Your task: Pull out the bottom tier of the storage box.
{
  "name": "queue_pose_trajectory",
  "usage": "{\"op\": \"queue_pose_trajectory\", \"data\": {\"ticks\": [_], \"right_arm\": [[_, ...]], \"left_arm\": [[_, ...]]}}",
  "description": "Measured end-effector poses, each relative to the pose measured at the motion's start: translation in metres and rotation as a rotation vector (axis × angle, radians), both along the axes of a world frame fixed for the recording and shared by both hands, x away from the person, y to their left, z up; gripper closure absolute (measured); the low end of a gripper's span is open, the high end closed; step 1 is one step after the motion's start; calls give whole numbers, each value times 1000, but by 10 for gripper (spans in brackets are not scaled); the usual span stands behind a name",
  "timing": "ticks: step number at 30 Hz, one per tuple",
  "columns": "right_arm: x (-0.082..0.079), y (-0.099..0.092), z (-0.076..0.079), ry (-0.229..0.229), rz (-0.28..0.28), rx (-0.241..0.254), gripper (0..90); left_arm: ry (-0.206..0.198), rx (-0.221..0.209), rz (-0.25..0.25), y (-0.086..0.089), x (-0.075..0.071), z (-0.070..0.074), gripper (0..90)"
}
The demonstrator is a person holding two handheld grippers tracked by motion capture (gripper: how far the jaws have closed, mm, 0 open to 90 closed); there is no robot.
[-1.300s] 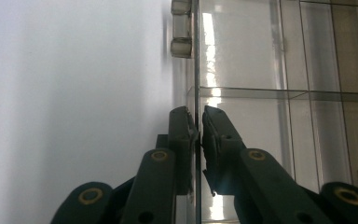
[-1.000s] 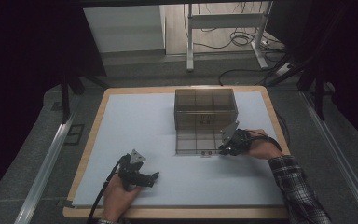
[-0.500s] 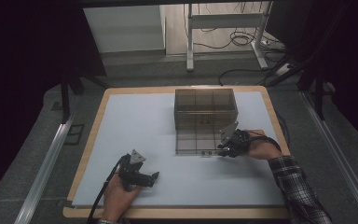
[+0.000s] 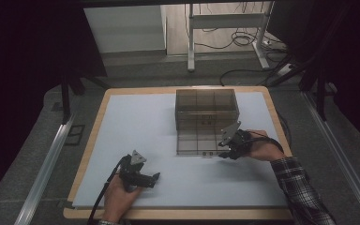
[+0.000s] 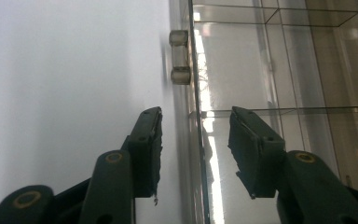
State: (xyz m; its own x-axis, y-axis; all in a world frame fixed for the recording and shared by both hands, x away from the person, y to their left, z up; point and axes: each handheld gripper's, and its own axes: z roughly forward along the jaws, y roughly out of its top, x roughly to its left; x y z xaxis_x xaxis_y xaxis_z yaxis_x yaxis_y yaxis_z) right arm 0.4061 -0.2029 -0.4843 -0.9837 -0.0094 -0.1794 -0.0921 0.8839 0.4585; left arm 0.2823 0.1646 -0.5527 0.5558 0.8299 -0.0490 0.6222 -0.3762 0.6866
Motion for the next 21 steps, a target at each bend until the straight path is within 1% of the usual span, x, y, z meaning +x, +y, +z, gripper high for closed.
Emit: {"op": "queue_pose_trajectory", "data": {"ticks": [1, 2, 6, 7, 8, 11, 13, 21], "right_arm": [[0, 0, 0, 5, 0, 7, 521], [-1, 0, 2, -6, -6, 6, 513], [-4, -1, 3, -8, -17, 16, 486], [-4, 0, 3, 1, -17, 24, 478], [-5, -1, 4, -10, -24, 20, 472], [-5, -2, 5, -9, -34, 32, 453], [-6, -4, 7, -10, -59, 47, 441], [-9, -8, 9, -6, -106, 73, 395]], "left_arm": [[0, 0, 0, 0, 0, 0, 0], [0, 0, 0, 0, 0, 0, 0], [0, 0, 0, 0, 0, 0, 0], [0, 0, 0, 0, 0, 0, 0], [0, 0, 0, 0, 0, 0, 0], [0, 0, 0, 0, 0, 0, 0], [0, 0, 0, 0, 0, 0, 0], [0, 0, 0, 0, 0, 0, 0]]}}
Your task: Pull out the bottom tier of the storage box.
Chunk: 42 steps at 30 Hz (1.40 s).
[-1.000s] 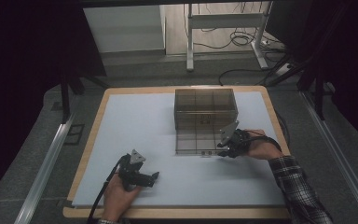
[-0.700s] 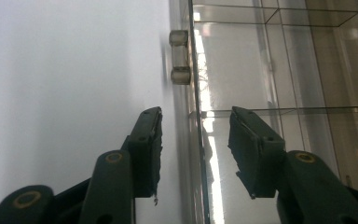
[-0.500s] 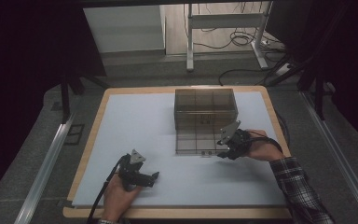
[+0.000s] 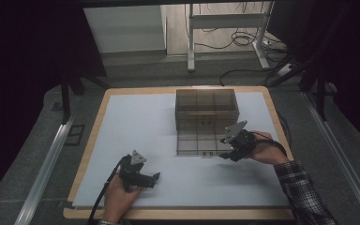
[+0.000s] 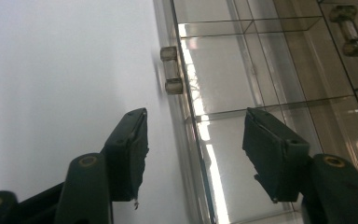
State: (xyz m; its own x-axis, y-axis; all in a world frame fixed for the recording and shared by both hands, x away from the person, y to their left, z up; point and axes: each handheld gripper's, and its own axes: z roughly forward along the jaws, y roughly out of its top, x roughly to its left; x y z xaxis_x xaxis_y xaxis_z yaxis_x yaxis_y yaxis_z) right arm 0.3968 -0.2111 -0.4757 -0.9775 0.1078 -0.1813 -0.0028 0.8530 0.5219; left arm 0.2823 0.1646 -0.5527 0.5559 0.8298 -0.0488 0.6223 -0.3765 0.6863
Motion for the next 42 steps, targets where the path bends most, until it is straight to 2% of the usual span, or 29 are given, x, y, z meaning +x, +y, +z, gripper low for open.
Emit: {"op": "queue_pose_trajectory", "data": {"ticks": [9, 20, 27, 35, 39, 42], "right_arm": [[-5, -10, -1, 4, -74, 47, 326], [-12, -20, -3, -21, -181, 101, 207], [-18, -27, -3, -14, -231, 130, 164], [-25, -36, -3, -5, -267, 151, 80], [-29, -41, -1, 11, -279, 179, 67], [-33, -45, -1, -1, -288, 180, 60]], "left_arm": [[0, 0, 0, 0, 0, 0, 0], [0, 0, 0, 0, 0, 0, 0], [0, 0, 0, 0, 0, 0, 0], [0, 1, 1, 0, 0, 0, 0], [0, 1, 1, 0, 0, 0, 0], [0, 1, 1, 0, 0, 0, 0]]}}
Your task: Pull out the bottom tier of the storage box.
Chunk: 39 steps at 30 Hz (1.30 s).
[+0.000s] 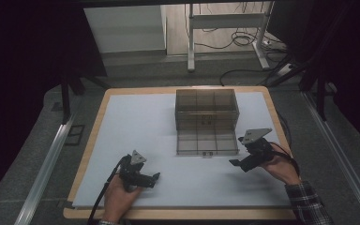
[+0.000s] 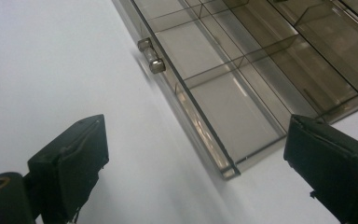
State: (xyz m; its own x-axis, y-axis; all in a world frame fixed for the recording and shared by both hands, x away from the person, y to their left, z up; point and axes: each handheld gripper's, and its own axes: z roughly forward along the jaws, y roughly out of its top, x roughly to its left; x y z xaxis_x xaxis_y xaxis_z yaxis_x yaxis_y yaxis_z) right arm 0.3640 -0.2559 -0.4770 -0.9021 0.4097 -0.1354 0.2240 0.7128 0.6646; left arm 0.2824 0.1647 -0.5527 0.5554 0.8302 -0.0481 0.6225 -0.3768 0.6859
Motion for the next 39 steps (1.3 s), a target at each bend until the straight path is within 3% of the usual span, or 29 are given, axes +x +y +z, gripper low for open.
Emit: {"op": "queue_pose_trajectory", "data": {"ticks": [18, 39], "right_arm": [[-22, -27, -19, -18, -107, 22, 20], [-32, -44, -54, 70, -179, 68, 10]], "left_arm": [[0, 0, 0, 0, 0, 0, 0], [-1, 0, 0, 0, 0, 0, 0]]}}
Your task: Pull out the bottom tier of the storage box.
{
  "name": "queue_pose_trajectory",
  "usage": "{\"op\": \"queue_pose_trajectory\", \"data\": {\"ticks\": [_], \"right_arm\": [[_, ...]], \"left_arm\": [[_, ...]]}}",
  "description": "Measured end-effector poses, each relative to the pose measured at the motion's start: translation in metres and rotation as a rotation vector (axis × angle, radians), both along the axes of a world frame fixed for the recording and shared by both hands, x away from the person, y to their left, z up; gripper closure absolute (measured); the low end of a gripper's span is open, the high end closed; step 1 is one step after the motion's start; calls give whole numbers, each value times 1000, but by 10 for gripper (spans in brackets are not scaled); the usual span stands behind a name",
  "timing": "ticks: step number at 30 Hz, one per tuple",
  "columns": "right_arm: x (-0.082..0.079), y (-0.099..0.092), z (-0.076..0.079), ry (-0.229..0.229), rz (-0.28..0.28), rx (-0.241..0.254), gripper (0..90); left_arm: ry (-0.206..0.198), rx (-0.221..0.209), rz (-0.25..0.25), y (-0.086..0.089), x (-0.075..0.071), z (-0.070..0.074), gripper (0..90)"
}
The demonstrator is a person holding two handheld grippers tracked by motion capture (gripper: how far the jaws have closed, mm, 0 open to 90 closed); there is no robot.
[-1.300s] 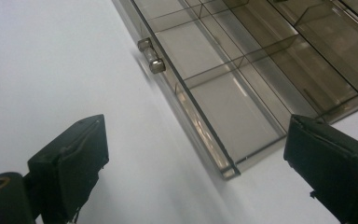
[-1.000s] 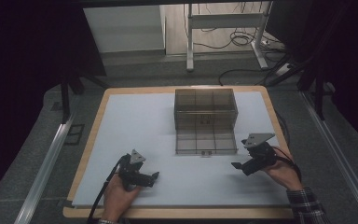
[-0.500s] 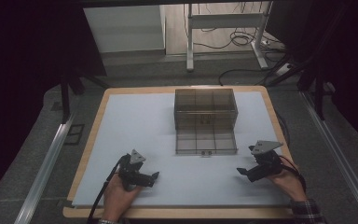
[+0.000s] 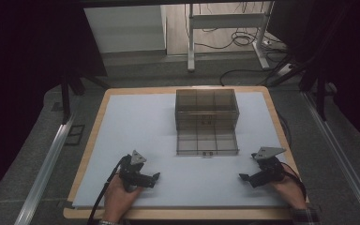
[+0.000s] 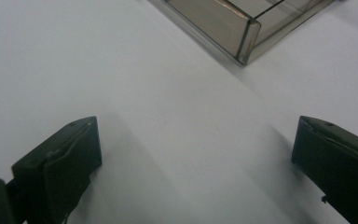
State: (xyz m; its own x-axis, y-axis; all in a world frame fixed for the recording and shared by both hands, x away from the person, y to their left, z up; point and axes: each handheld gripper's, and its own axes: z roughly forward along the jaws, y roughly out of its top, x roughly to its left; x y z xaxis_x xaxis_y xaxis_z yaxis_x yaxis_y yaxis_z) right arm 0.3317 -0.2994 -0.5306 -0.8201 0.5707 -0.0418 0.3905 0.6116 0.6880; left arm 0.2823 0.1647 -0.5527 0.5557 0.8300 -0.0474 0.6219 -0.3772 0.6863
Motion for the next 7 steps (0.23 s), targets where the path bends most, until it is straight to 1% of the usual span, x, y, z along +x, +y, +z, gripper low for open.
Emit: {"op": "queue_pose_trajectory", "data": {"ticks": [7], "right_arm": [[0, 0, -1, 1, 0, 3, 9]], "left_arm": [[2, -3, 3, 0, 0, 0, 0]]}}
